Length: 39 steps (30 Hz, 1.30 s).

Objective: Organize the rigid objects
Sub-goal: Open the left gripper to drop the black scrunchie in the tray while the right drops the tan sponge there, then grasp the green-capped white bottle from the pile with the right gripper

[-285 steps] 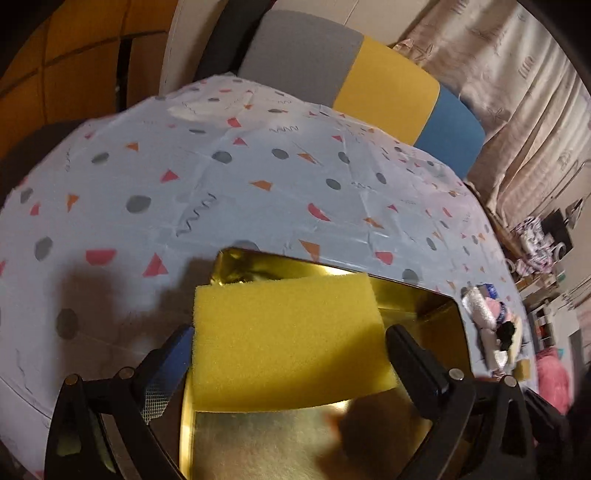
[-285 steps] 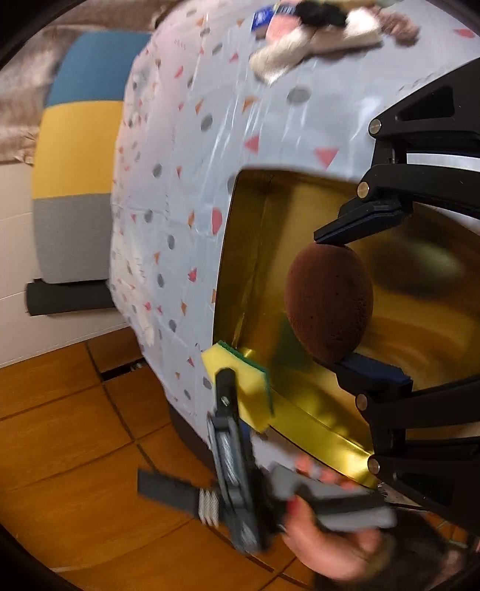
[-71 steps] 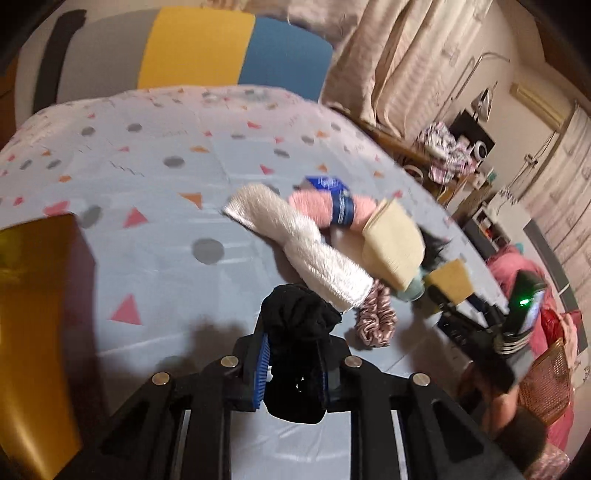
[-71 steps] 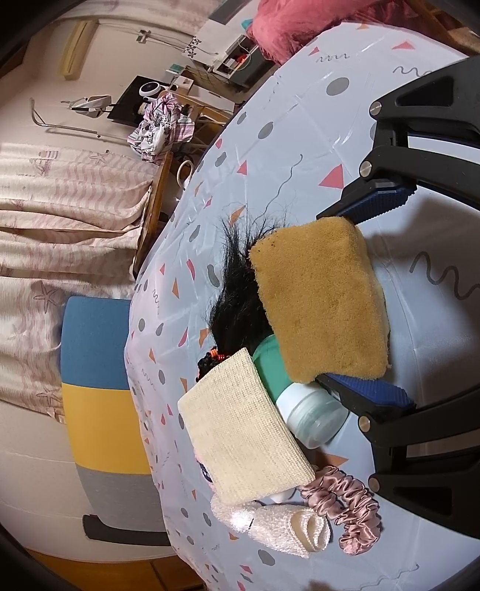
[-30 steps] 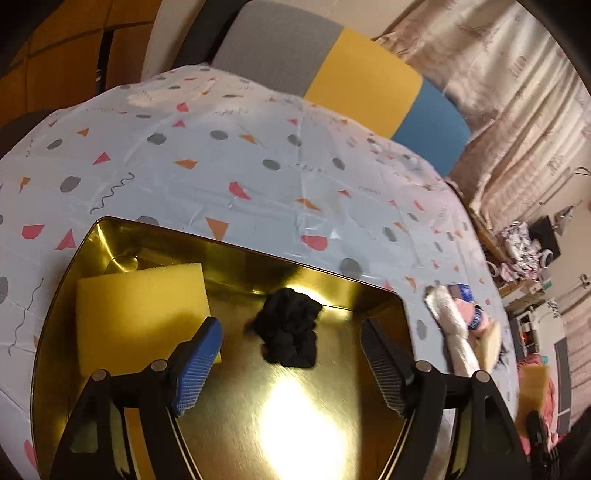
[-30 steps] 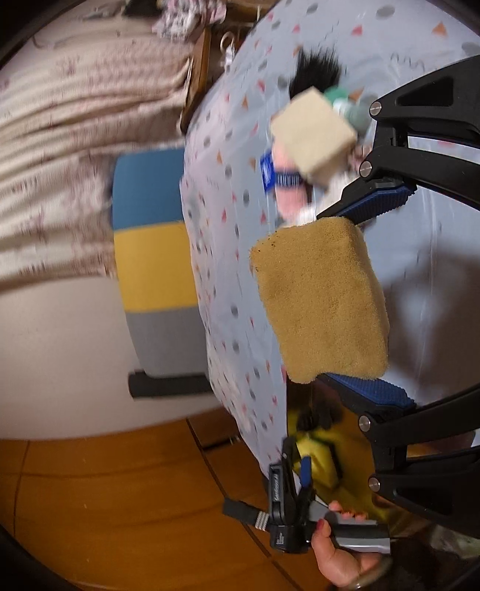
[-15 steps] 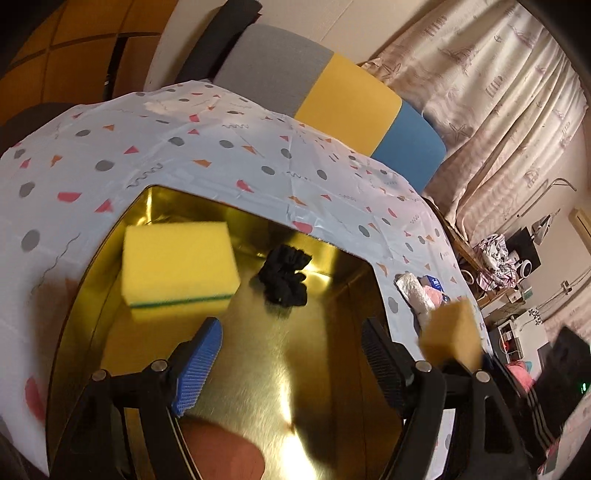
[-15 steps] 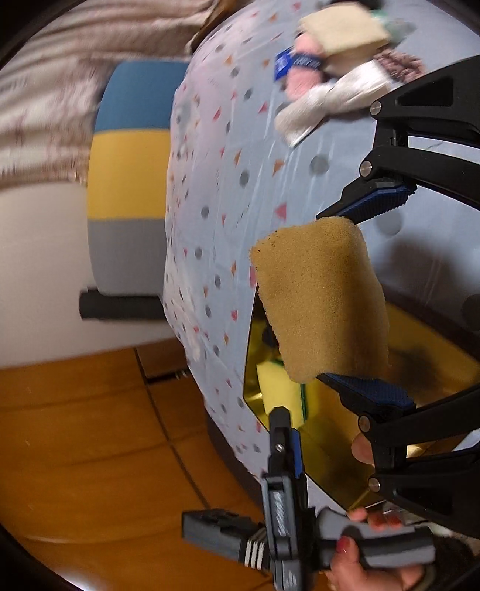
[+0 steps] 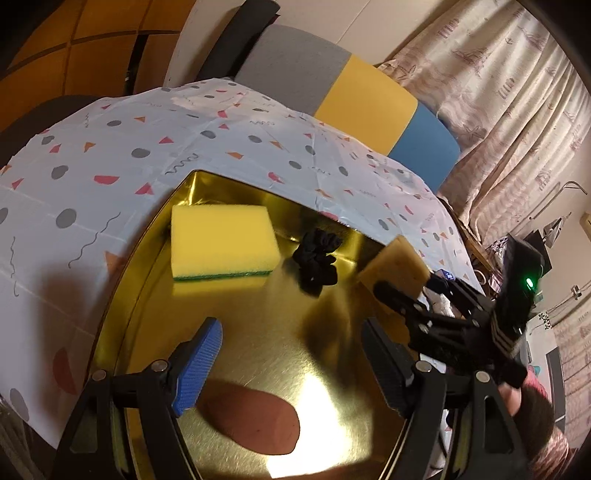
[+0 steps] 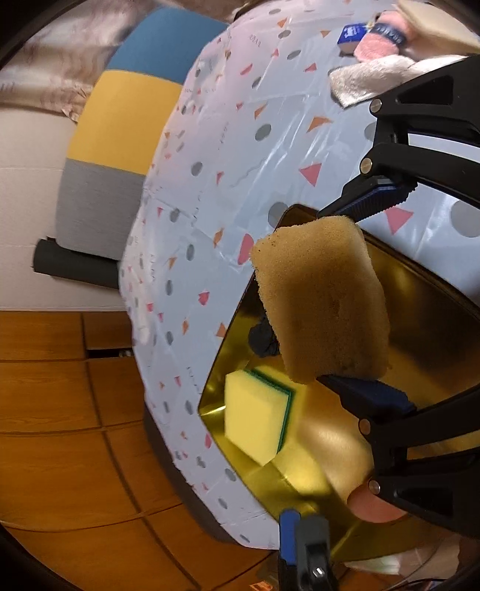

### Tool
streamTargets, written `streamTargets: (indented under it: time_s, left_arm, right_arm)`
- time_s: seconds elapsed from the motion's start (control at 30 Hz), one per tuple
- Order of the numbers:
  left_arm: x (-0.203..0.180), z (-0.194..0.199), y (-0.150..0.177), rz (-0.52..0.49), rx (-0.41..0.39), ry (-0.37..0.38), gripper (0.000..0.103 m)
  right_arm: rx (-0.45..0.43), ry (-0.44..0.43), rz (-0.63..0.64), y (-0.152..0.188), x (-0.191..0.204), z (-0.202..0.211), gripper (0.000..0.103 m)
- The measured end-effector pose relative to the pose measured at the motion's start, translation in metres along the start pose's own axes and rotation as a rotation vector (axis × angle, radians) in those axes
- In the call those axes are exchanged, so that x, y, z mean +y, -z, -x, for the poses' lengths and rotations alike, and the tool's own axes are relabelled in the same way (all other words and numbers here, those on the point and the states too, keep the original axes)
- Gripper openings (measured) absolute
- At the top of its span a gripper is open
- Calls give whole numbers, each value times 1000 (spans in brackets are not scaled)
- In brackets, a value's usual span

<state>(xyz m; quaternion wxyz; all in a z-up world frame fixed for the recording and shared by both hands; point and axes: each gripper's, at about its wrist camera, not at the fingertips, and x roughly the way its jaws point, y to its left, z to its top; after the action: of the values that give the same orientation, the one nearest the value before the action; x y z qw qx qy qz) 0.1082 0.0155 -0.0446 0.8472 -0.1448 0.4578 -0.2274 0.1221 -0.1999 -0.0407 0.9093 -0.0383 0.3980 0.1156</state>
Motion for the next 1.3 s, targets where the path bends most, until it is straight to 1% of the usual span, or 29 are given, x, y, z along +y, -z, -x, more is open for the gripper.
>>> streamTargets:
  time_s: [0.03, 0.07, 0.13, 0.23, 0.3, 0.4, 0.5, 0.6, 0.8, 0.97, 1.13, 1.2, 1.3]
  left_arm:
    - [1, 0, 1, -1, 2, -2, 78]
    - [1, 0, 2, -2, 6, -2, 78]
    - [1, 0, 3, -3, 8, -5, 78]
    - [2, 0, 4, -3, 11, -10, 78]
    - [0, 0, 4, -3, 8, -7, 78]
    - [-3, -2, 4, -10, 10, -6, 78]
    - [-10, -4, 6, -23, 17, 3, 78]
    - [-18, -5, 9, -41, 23, 17, 78]
    - [-32, -6, 16, -77, 35, 29, 78]
    - [-46, -9, 23, -102, 40, 45, 78]
    - [-71, -9, 38, -139, 20, 97, 78]
    - [-87, -12, 45, -175, 29, 120, 78]
    - [-107, -16, 52, -226, 51, 135, 78]
  right_arm:
    - [10, 0, 3, -1, 0, -4, 83]
    - [13, 19, 9, -2, 0, -7, 91]
    - [5, 61, 17, -2, -1, -8, 96]
    - [-17, 87, 2, -4, -5, -2, 97]
    - [-49, 111, -15, -4, -9, 8, 97]
    - [-97, 117, -45, -6, -15, 26, 101]
    - [-133, 124, -71, -5, -19, 46, 103]
    - [-147, 121, -112, 1, -20, 60, 103]
    - [-129, 87, -195, 33, -23, 74, 103]
    - [-125, 107, -211, 60, -28, 86, 103]
    - [-99, 80, -332, 94, -49, 95, 103]
    - [-86, 85, -368, 109, -56, 97, 103]
    - [-74, 115, -396, 130, -67, 101, 101]
